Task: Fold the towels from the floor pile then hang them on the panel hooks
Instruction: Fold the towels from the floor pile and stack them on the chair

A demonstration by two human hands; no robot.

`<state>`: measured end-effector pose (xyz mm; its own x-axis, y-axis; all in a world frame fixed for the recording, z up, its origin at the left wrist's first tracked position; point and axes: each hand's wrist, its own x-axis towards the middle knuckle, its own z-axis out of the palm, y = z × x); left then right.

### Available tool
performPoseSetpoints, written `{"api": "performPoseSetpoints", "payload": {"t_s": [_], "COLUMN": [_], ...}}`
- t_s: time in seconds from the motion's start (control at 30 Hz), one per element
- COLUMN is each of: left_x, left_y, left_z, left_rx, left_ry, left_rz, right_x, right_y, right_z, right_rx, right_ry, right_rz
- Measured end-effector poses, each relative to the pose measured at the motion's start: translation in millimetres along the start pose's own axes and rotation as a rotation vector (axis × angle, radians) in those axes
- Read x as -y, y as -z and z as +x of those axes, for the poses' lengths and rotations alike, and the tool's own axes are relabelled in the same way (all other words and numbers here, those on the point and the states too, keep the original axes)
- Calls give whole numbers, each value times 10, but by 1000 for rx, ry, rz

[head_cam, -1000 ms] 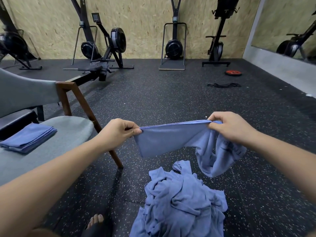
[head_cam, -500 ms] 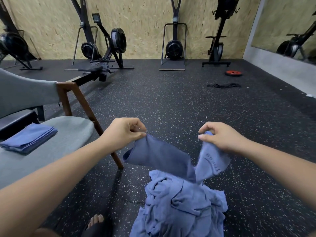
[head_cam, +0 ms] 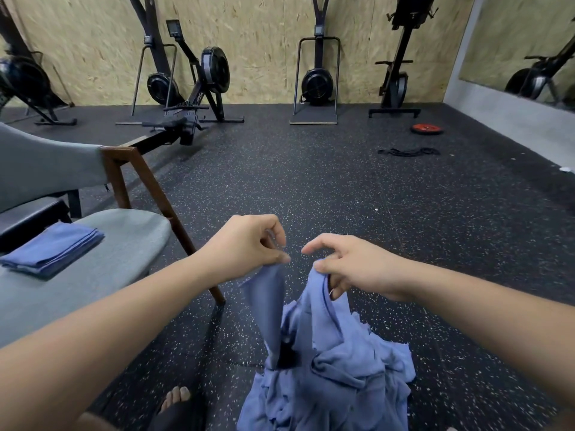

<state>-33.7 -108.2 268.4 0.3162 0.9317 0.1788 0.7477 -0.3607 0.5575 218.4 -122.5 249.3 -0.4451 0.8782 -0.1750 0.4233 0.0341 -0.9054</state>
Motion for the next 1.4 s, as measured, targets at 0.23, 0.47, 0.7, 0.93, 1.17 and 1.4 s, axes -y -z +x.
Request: {"api": "performPoseSetpoints", "payload": {"t_s": [0.23,0.47,0.7,0.93,1.17,1.4], "left_x": [-267,-341,-412,-277,-328,-417], "left_y": [-14,-67,-48,18,4,-129], "left_z": [-63,-79,-114,-82,-88,-42], "left_rx": [-12,-68,-35,-7,-72,-186], "left_ry": [-49,-141,-212,-119,-227,-218], "left_rz": [-151,-152,-159,-74,-7,11], "right_x": [209,312,267,281,225,211], "right_y": [-121,-104,-70,71,247,175], "right_z": [-63,-104,-68,-68,-17,-18], "right_rx": [14,-19,-142,-314,-534,-398], "right_ry": [20,49,104,165,254,363], "right_rz": [73,139,100,-100,-332,-188]}}
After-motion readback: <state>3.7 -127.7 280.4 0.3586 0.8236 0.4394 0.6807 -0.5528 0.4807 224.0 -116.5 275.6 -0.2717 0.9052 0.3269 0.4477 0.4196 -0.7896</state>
